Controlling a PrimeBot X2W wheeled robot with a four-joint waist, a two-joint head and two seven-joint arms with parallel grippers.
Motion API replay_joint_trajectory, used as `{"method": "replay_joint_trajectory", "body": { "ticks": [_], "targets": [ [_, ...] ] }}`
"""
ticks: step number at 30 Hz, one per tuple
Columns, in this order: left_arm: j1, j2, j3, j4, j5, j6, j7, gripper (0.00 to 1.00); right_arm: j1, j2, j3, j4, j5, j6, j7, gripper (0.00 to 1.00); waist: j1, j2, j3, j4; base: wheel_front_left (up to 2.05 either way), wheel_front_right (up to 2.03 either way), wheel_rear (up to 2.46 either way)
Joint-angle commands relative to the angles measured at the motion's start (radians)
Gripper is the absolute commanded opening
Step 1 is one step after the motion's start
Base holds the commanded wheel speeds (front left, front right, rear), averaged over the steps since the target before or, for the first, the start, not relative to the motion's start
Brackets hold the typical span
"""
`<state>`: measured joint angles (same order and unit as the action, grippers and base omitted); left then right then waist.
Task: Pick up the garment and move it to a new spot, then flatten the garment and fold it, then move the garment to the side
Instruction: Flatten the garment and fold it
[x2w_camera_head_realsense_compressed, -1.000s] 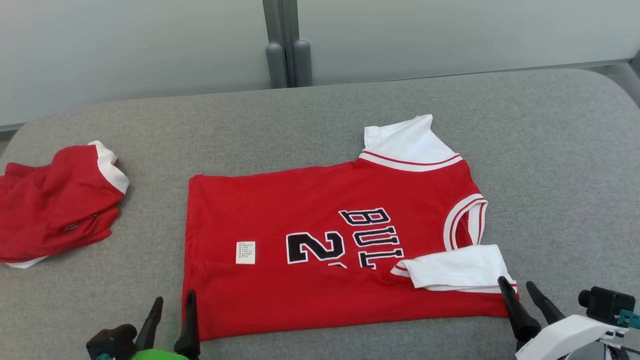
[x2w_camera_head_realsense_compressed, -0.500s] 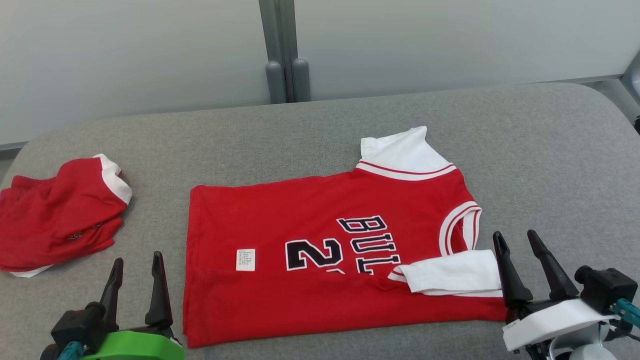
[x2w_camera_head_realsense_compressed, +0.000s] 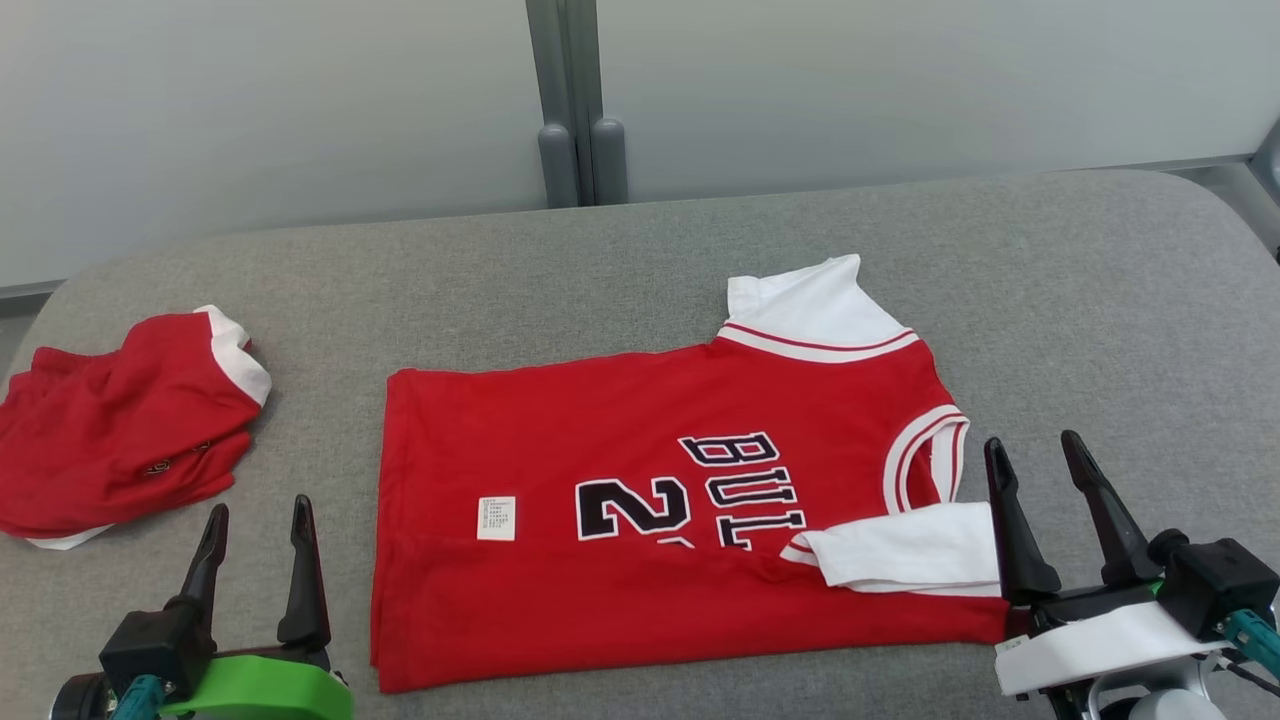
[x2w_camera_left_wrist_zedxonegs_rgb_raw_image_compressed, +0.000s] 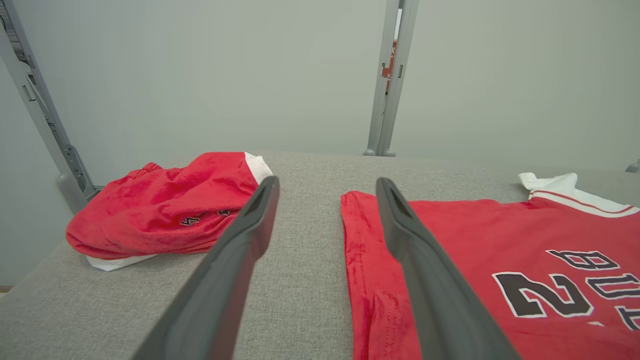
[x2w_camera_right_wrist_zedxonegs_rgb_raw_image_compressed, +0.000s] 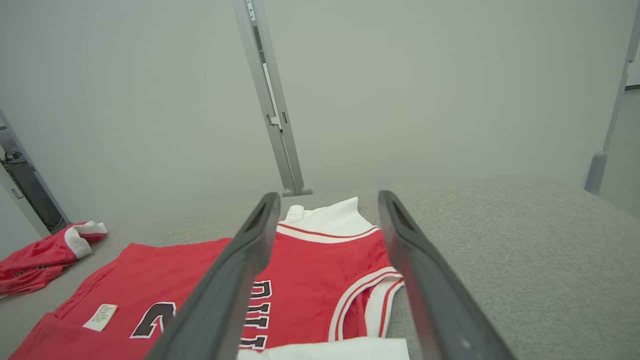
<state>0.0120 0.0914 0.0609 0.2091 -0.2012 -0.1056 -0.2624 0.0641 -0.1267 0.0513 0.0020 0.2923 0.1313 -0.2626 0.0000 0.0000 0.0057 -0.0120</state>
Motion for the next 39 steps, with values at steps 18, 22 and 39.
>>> {"method": "replay_joint_trajectory", "body": {
  "ticks": [18, 22, 39],
  "targets": [
    [0.018, 0.005, 0.029, 0.021, 0.027, -0.024, -0.003, 1.00, 0.024, 0.006, 0.013, 0.029, -0.033, -0.001, -0.003, 1.00, 0.0000, 0.0000, -0.003, 0.010, 0.00, 0.00, 0.00],
    [0.021, 0.002, 0.032, 0.029, 0.027, -0.025, -0.003, 1.00, 0.026, 0.006, 0.014, 0.033, -0.033, -0.001, -0.003, 1.00, 0.0000, 0.0000, -0.006, 0.010, 0.00, 0.00, 0.00],
    [0.004, 0.002, 0.029, 0.044, 0.021, -0.026, -0.003, 1.00, 0.019, 0.004, 0.013, 0.041, -0.028, -0.001, -0.003, 1.00, 0.0000, 0.0000, -0.003, 0.003, 0.00, 0.00, 0.00]
  ]
}}
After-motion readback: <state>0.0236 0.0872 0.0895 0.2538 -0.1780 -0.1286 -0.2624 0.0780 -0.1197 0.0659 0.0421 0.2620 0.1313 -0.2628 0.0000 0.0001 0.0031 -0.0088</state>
